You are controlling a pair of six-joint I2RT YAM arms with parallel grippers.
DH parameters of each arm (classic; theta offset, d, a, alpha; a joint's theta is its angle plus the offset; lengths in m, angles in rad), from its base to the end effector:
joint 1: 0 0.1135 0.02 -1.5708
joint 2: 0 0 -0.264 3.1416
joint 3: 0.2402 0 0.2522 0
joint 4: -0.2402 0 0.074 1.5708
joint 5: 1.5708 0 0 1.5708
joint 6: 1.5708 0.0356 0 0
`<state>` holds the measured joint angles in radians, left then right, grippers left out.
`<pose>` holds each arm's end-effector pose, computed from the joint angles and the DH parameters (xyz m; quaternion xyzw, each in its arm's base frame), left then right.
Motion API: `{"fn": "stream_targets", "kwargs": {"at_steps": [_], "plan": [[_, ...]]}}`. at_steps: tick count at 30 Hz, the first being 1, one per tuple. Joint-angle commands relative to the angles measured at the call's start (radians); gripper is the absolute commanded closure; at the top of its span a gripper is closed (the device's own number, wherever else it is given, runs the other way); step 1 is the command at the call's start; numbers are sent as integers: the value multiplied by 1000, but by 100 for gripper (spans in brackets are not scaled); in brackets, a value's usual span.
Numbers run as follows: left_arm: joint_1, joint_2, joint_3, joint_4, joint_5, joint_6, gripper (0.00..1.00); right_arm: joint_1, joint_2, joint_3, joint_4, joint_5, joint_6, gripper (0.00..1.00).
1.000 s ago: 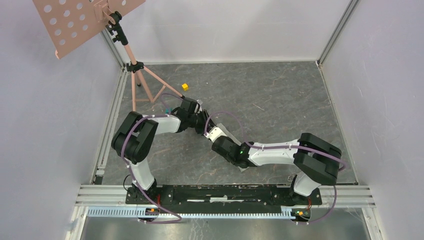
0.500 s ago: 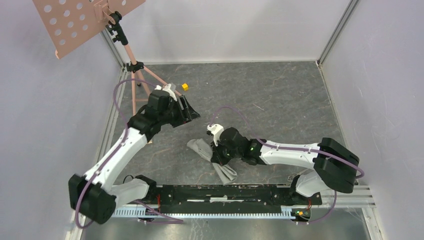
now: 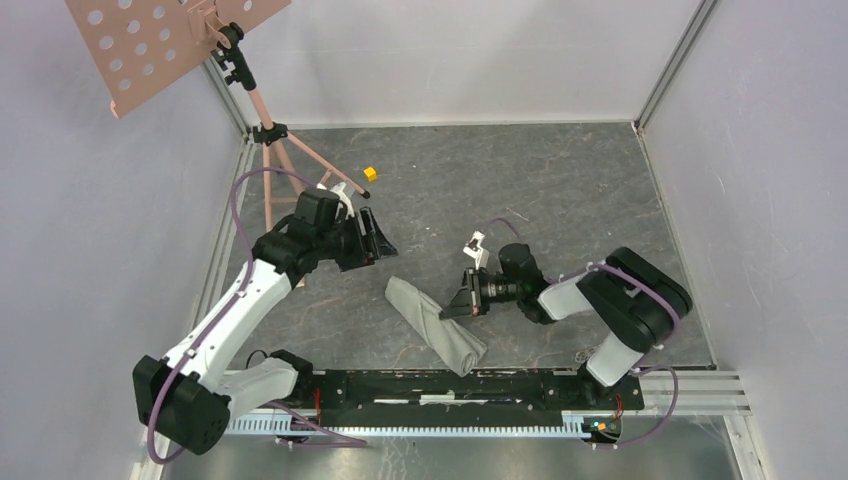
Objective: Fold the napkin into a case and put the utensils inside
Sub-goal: Turn over the smaller rectangle-folded napkin at the center of the board, then smooth out the smaller rectangle-folded napkin at the center of the board.
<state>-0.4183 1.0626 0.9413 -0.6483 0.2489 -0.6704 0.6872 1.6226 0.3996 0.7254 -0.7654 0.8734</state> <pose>0.1974 -0.0973 0.2986 -0.0668 0.9125 -0.2982 0.2718 0.1862 0.1847 0.1197 -0.1159 0.8116 0.5617 0.1113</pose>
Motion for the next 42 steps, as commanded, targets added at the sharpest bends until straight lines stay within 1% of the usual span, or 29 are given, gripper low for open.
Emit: {"fn": "stream_targets", "kwargs": {"at_steps": [1, 2, 3, 4, 5, 6, 7, 8, 9, 10, 11, 13, 15, 16, 18, 21, 25, 28, 30, 32, 35, 38, 40, 42], "plan": [[-4, 46, -25, 38, 145, 50, 29, -128, 114, 45, 95, -201, -54, 93], [-6, 59, -35, 51, 175, 50, 29, -160, 128, 78, 10, -214, -150, 92], [-7, 74, -50, 69, 209, 44, 29, -190, 136, 125, -143, -209, -257, 89], [-10, 85, -68, 93, 239, 28, 29, -213, 136, 173, -250, -192, -344, 86], [-14, 92, -94, 134, 262, 11, 29, -234, 127, 223, -410, -157, -440, 77], [-16, 101, -118, 183, 286, -13, 29, -256, 114, 280, -536, -124, -531, 70], [-18, 111, -142, 221, 303, -37, 29, -277, 94, 313, -603, -85, -583, 63], [-21, 125, -166, 267, 319, -62, 29, -285, 56, 354, -696, 7, -638, 56], [-25, 140, -183, 321, 336, -90, 29, -281, 12, 401, -827, 111, -697, 51], [-27, 154, -205, 369, 347, -117, 30, -262, -22, 435, -903, 224, -741, 46], [-29, 172, -220, 422, 359, -147, 30, -240, -61, 465, -982, 290, -765, 44], [-34, 211, -240, 505, 370, -184, 31, -173, -132, 483, -1063, 375, -784, 43], [-34, 249, -240, 549, 365, -202, 33, -106, -208, 453, -1088, 390, -756, 45], [-35, 267, -238, 575, 359, -211, 34, -75, -246, 420, -1080, 373, -735, 48], [-35, 310, -236, 614, 349, -219, 35, -40, -313, 334, -1020, 334, -667, 57], [-35, 390, -224, 635, 308, -212, 38, -15, -383, 229, -962, 352, -620, 66], [-34, 473, -205, 608, 164, -149, 39, -15, -418, 107, -893, 484, -589, 71], [-35, 567, -161, 557, 104, -81, 41, -8, -409, 55, -867, 534, -567, 72], [-34, 582, -143, 552, 73, -65, 41, 16, -417, 52, -858, 530, -548, 71], [-34, 561, -112, 503, 53, -39, 41, 40, -433, 84, -895, 542, -545, 68], [-35, 479, -72, 436, 43, -15, 35, 48, -472, 133, -949, 559, -542, 58], [-35, 394, -29, 373, 79, -2, 30, 47, -498, 145, -998, 577, -537, 46], [-35, 343, -15, 342, 105, 1, 28, 50, -517, 136, -1030, 591, -530, 42], [-35, 290, -9, 300, 114, 13, 25, 53, -546, 118, -1058, 599, -518, 39]]}}
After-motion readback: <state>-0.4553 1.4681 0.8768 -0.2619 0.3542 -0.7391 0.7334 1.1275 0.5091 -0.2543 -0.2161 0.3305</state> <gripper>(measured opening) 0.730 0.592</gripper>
